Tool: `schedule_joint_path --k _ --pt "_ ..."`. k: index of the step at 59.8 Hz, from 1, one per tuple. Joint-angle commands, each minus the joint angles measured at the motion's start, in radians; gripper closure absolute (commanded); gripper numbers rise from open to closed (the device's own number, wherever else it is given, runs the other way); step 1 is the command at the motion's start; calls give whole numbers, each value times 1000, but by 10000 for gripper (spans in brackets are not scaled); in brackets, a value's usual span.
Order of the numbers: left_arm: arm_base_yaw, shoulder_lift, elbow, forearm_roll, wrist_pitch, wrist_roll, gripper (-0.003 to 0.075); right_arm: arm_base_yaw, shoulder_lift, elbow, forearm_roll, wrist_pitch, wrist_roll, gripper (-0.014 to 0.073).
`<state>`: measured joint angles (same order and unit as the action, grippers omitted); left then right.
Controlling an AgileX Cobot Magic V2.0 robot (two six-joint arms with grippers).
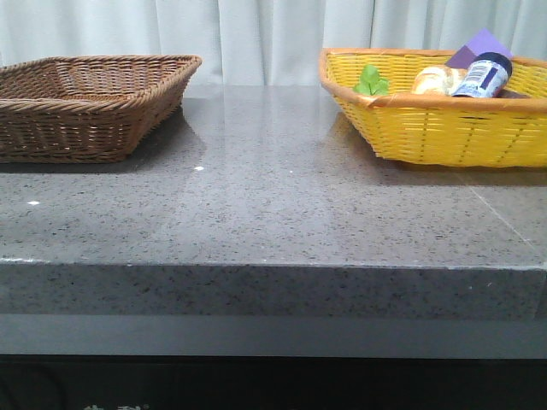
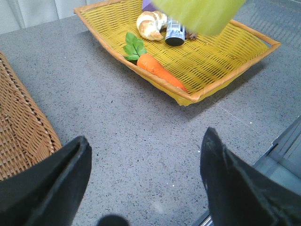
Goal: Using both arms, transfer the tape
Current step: 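Carry the tape roll out of the basket and set it on the table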
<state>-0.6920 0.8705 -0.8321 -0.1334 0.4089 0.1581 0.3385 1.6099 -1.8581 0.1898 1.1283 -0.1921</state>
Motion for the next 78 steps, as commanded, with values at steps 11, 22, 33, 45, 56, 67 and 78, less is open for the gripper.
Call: schedule_joint_path --k 11,22,33,45,56,67,78 --pt "-8 -6 -38 -13 -78 4 228 189 36 -35 -54 -213 -70 487" --pt "-8 -6 -38 -13 -78 4 228 272 121 -35 -184 -215 -70 487" --pt "-8 -6 -38 -13 -78 4 228 302 205 -36 -343 -215 -70 487" --pt "-8 -6 -38 -13 -78 4 228 302 284 -36 -417 -194 -70 485" --pt "-8 -6 -38 -13 -78 4 228 302 321 -36 -429 -193 -70 480" --pt "-8 -6 -38 -13 -78 4 228 302 330 -36 -429 -215 -70 348" --pt "-8 -6 -38 -13 -78 4 228 302 317 -36 -421 -229 -59 218"
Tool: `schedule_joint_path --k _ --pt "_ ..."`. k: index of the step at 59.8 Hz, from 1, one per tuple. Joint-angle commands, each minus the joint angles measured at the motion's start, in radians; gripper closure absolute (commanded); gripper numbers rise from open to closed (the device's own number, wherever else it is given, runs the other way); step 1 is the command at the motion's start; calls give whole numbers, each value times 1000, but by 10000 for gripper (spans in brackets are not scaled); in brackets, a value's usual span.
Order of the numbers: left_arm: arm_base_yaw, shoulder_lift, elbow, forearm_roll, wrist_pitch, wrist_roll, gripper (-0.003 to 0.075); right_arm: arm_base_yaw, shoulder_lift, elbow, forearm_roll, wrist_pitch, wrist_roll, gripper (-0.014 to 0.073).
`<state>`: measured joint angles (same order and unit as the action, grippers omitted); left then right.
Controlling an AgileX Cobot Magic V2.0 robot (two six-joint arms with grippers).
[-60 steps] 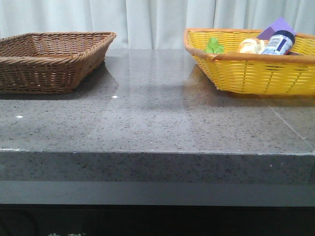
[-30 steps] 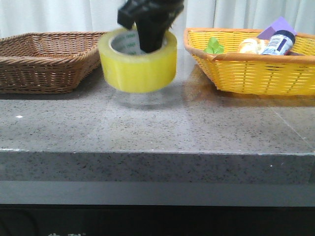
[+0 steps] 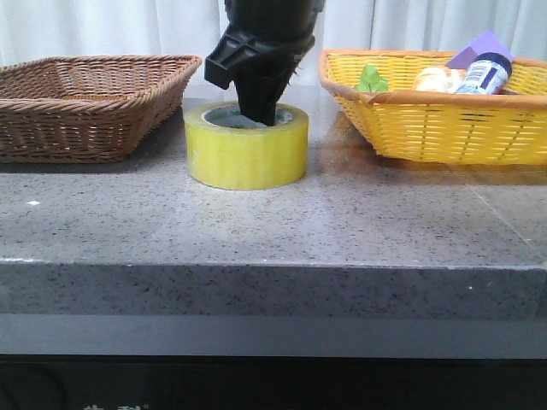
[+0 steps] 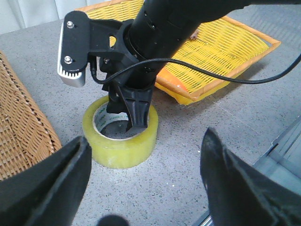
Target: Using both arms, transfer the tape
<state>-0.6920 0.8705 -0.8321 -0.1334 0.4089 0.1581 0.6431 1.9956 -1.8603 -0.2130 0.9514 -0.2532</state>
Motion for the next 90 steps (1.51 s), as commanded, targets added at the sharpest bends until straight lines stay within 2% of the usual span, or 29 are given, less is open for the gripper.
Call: schedule_joint_path --k 1,10,20,28,34,39,50,57,64,78,90 --pt "-8 -6 -38 -13 -78 4 228 -3 -71 -34 -18 -52 3 216" --pt "-8 -6 -38 -13 -78 4 228 -3 -125 -34 -17 -44 24 217" --pt "-8 -6 -38 -13 -78 4 228 -16 -228 -30 15 -47 125 217" --pt "-8 -6 -38 -13 -78 4 228 -54 -314 -29 84 7 155 217" --pt "-8 -6 -38 -13 -78 4 228 -116 -373 -27 167 87 155 217" --pt "-8 -6 -38 -13 -78 4 228 -168 -432 15 231 98 155 217" --pt "-8 -6 -38 -13 -78 4 228 -259 -632 277 296 -63 154 221" --pt "-8 -6 -38 -13 -78 4 228 -262 -785 480 296 -214 154 221" --pt "-8 -6 -38 -13 -78 4 228 -262 -920 651 298 -304 154 221" --pt "-8 -6 -38 -13 -78 4 228 -262 -1146 906 301 -384 154 221" --pt "-8 -6 -38 -13 -78 4 228 -262 -1305 1030 301 -397 154 221"
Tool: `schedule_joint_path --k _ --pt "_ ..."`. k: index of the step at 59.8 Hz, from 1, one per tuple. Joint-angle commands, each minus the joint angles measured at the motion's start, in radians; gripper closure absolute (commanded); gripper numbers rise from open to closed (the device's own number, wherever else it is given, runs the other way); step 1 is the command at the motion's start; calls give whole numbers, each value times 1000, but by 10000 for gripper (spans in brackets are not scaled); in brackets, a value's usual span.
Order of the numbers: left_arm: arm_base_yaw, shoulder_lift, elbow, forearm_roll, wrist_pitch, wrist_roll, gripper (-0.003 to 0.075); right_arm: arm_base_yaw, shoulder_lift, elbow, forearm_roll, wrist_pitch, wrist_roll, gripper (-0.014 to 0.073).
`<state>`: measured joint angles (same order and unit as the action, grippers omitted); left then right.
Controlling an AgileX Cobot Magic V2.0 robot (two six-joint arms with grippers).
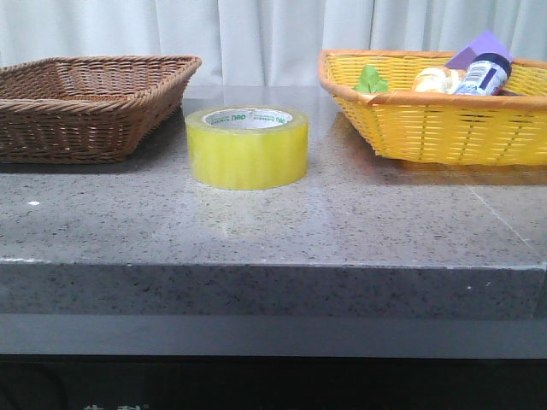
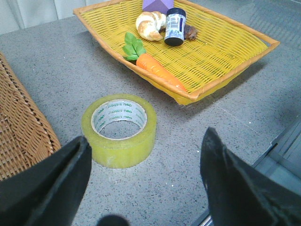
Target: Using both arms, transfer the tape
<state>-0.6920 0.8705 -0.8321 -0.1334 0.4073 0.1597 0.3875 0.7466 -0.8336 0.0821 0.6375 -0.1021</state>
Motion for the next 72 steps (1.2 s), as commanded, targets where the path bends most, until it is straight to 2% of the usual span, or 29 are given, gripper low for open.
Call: schedule_joint_path --k 1,54,63,72 --pt "-8 -6 -38 -13 -76 2 228 -6 -67 10 6 -83 3 221" --pt "-8 -4 -38 -44 -99 2 228 -6 -111 27 5 -102 3 221" --pt "-8 8 -44 -9 -122 2 228 -6 -111 27 5 -102 3 221" --pt "-8 64 -125 38 -56 2 228 -6 -111 27 5 -102 3 221"
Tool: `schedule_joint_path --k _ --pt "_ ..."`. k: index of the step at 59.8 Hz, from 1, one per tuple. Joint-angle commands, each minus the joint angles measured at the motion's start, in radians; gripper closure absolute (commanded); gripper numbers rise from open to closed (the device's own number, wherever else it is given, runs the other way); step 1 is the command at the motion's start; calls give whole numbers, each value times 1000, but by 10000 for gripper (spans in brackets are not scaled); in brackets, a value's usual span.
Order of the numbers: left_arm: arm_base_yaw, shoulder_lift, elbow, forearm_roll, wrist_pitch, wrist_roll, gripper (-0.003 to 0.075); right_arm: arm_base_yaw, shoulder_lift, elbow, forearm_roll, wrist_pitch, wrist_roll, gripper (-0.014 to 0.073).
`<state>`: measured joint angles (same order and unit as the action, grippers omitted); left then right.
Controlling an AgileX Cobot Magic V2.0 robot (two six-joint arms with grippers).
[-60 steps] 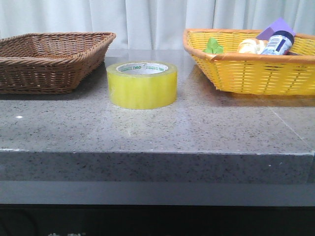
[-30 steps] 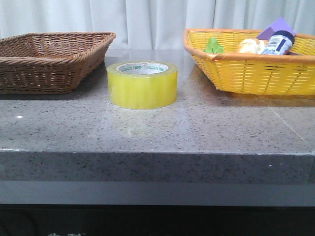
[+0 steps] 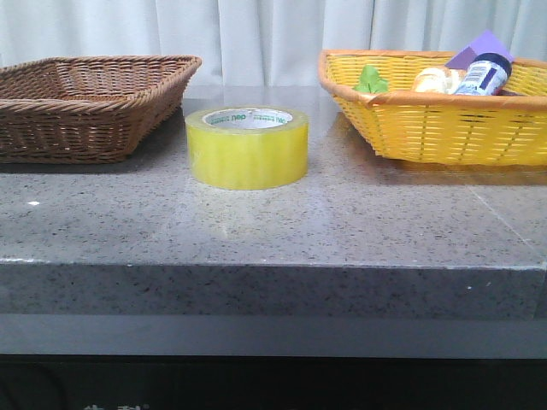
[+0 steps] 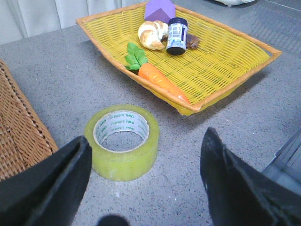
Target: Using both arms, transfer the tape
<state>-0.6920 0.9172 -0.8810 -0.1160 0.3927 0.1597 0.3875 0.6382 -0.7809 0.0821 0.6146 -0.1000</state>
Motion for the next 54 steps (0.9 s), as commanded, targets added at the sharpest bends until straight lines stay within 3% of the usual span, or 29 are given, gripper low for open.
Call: schedule_joint_path --k 1,17,24,29,54 --pt "-8 33 -93 34 -16 2 228 -6 -3 -25 5 -79 1 221" --pt "-8 224 -348 160 304 23 220 -6 -3 -25 5 -79 1 221" --pt "-8 332 -458 158 403 58 157 -6 -3 -25 5 -79 1 221" --pt "-8 398 -517 156 457 64 127 -6 -3 -25 5 -79 1 221" --pt "-8 664 -727 154 657 195 133 -6 -3 -25 5 -79 1 221"
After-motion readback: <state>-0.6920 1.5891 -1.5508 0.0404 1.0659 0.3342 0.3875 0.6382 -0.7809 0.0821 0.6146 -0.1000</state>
